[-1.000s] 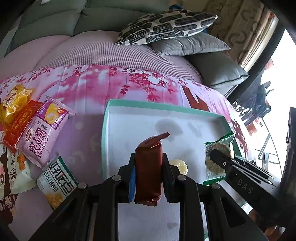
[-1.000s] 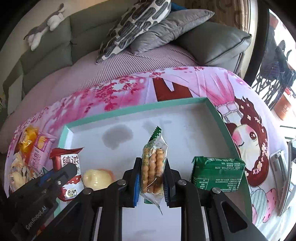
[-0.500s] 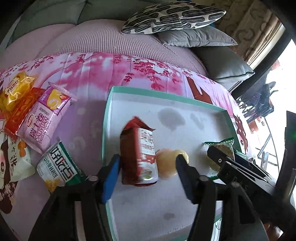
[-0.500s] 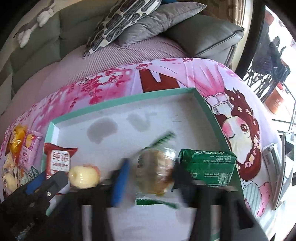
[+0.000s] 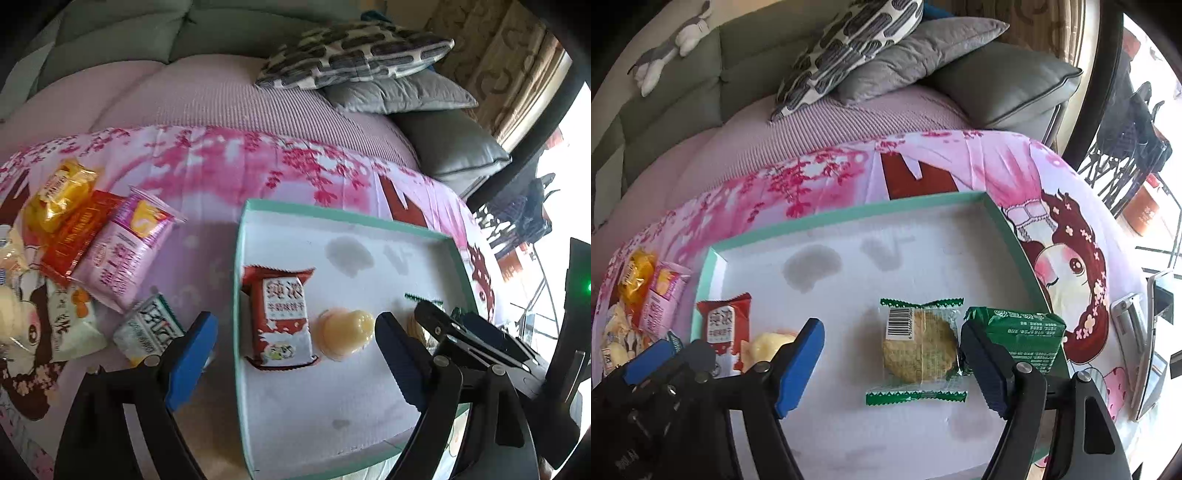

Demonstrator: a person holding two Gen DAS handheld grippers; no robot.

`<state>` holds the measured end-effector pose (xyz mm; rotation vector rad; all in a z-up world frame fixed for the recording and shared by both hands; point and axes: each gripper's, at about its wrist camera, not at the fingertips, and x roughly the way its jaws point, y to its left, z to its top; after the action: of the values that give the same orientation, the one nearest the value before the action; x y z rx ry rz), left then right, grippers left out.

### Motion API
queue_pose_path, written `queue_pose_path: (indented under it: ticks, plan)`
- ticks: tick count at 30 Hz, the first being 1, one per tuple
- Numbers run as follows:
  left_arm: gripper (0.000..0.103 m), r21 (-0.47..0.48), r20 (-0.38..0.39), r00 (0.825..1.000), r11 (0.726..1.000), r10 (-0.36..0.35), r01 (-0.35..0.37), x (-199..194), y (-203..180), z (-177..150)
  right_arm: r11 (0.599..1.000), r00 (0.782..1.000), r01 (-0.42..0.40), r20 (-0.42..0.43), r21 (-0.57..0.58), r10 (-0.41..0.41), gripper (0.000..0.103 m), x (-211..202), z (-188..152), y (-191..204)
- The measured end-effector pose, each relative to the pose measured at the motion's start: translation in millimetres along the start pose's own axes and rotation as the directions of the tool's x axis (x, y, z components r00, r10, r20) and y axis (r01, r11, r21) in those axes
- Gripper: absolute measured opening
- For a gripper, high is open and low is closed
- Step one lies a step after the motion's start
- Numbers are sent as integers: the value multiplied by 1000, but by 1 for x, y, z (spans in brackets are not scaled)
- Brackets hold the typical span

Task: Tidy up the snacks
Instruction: 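Release the red bar with the left tool while the right releases the cookie pack, then withdraw both tools from the tray toward the snack pile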

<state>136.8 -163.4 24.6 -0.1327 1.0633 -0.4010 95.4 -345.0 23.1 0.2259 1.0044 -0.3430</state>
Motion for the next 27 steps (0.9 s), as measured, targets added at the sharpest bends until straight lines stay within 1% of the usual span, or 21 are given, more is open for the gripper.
queue_pose_path:
  ticks: [1,3,4,8,11,13,14,15,16,17,18,19,23,25,27]
  plan:
    - [88,-8,8,1000,1000,7,-7,-3,2,1,1000,1000,-3,4,0,3,80,-2,0,0]
    - [89,-32,29,999,999,44,-44,-9,9,2,1000,1000,-7,10,-1,7,80,-5,1,1]
    - [89,-44,37,996,996,79,-78,-11,13,3,1000,1000,-7,12,-3,7,80,-6,1,1]
    - [90,-81,39,977,975,210,-206,-15,32,4,1000,1000,-7,2,-7,7,80,-4,0,1]
    - [90,-112,24,965,960,260,-256,-13,45,3,1000,1000,-6,-11,-10,5,80,-2,-1,2]
    - [91,-136,13,960,952,278,-274,-11,52,0,1000,1000,-4,-17,-18,4,80,-1,-2,4]
    - [94,-149,6,957,947,290,-285,-11,57,-1,1000,1000,-3,-18,-23,3,80,0,-2,5]
    - [100,-157,2,954,943,298,-294,-10,59,-2,1000,1000,-3,-20,-29,3,83,0,-2,6]
    - [101,-166,2,952,938,308,-303,-10,62,-3,999,1000,-7,-21,-33,6,88,0,-2,7]
    - [101,-173,6,948,934,318,-312,-11,65,-4,999,1000,-10,-21,-35,9,92,0,-2,8]
    - [101,-176,9,946,932,324,-318,-12,66,-4,999,1000,-13,-18,-39,12,100,0,-3,9]
    - [102,-177,15,944,930,331,-323,-13,68,-5,999,1000,-11,-12,-44,11,103,-1,-3,10]
    - [103,-189,43,944,930,328,-314,-18,72,-5,998,1000,-4,-2,-60,4,103,-1,-5,13]
    - [103,-193,64,948,936,311,-294,-20,73,-4,998,1000,-13,-10,-62,12,103,0,-6,13]
    - [103,-189,80,949,939,305,-286,-23,73,-4,998,999,-26,-21,-64,25,103,0,-6,15]
